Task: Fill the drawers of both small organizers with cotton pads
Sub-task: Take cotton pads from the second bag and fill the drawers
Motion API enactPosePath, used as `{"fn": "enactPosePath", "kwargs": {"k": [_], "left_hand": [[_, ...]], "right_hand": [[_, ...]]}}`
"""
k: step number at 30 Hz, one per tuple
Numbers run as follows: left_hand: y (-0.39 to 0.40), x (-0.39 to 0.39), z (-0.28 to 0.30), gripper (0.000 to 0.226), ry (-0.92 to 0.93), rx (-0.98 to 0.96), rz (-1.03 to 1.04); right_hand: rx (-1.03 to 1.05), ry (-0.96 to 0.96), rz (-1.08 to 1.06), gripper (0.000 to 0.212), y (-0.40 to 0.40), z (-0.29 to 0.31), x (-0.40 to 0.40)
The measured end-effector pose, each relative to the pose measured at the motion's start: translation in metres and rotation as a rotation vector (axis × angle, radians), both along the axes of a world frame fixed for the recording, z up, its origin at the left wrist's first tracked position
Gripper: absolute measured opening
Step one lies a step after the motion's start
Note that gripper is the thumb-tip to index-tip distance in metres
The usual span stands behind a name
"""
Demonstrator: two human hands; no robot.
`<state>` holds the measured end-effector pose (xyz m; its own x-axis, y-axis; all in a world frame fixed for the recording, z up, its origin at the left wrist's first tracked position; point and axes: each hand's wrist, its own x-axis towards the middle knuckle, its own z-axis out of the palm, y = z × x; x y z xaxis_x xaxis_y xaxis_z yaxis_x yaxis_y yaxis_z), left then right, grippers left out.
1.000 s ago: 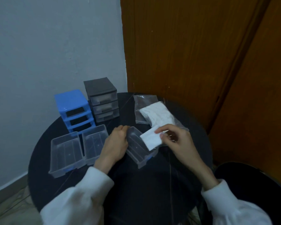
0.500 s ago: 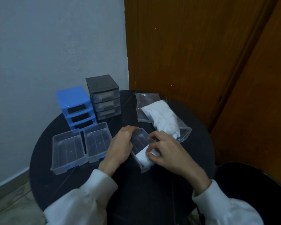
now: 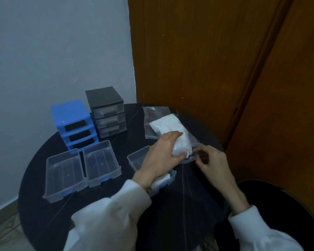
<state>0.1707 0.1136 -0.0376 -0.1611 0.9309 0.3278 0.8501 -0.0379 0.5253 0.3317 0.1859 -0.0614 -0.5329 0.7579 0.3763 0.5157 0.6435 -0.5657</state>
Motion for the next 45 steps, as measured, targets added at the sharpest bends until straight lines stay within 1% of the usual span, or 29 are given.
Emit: {"fn": "enactPosePath", "kwargs": {"k": [2, 4, 8, 12, 16, 20, 25, 29, 31, 33, 36, 38, 42, 45], "left_hand": [[0.009, 0.008, -0.003, 0.069, 0.031, -0.058, -0.025], [0.016, 0.012, -0.006, 0.062, 0.034, -0.071, -0.005], [0.02, 0.013, -0.008, 0.045, -0.02, -0.043, 0.018], [0.023, 0.011, -0.007, 0.037, -0.051, -0.038, 0.024], [0.024, 0.011, -0.008, 0.041, -0.081, -0.052, 0.038], [0.026, 0.015, -0.008, 0.045, -0.055, -0.056, 0.072], [0.027, 0.017, -0.01, 0.044, -0.065, -0.024, 0.122], [0.025, 0.018, -0.008, 0.047, -0.09, -0.041, 0.068], [0.024, 0.017, -0.006, 0.047, -0.117, -0.049, 0.04], [0.023, 0.015, -0.005, 0.049, -0.131, -0.057, 0.039], [0.025, 0.013, -0.007, 0.054, -0.124, -0.066, 0.042], [0.026, 0.012, -0.008, 0.057, -0.124, -0.077, 0.049], [0.028, 0.01, -0.01, 0.06, -0.117, -0.08, 0.064], [0.029, 0.009, -0.01, 0.057, -0.115, -0.077, 0.066]], "right_hand": [[-0.015, 0.038, 0.028, 0.028, 0.003, -0.009, -0.004], [-0.02, 0.081, 0.026, 0.03, 0.005, -0.016, -0.01], [0.019, 0.131, -0.048, 0.025, 0.004, -0.019, -0.02], [0.067, 0.136, -0.111, 0.023, 0.005, -0.017, -0.026], [0.105, 0.074, -0.11, 0.019, 0.01, -0.02, -0.028], [0.094, 0.119, -0.103, 0.013, 0.013, -0.02, -0.026], [0.081, 0.133, -0.104, 0.016, 0.013, -0.017, -0.021], [0.063, 0.046, -0.042, 0.023, 0.014, -0.017, -0.021], [0.031, 0.038, 0.003, 0.021, 0.013, -0.017, -0.023], [0.032, 0.031, 0.005, 0.019, 0.013, -0.018, -0.025], [0.061, 0.06, -0.013, 0.013, 0.013, -0.02, -0.024], [0.034, 0.082, 0.02, 0.011, 0.014, -0.019, -0.022], [-0.032, 0.082, 0.096, 0.019, 0.015, -0.013, -0.017], [-0.058, 0.088, 0.105, 0.023, 0.014, -0.01, -0.014]]}}
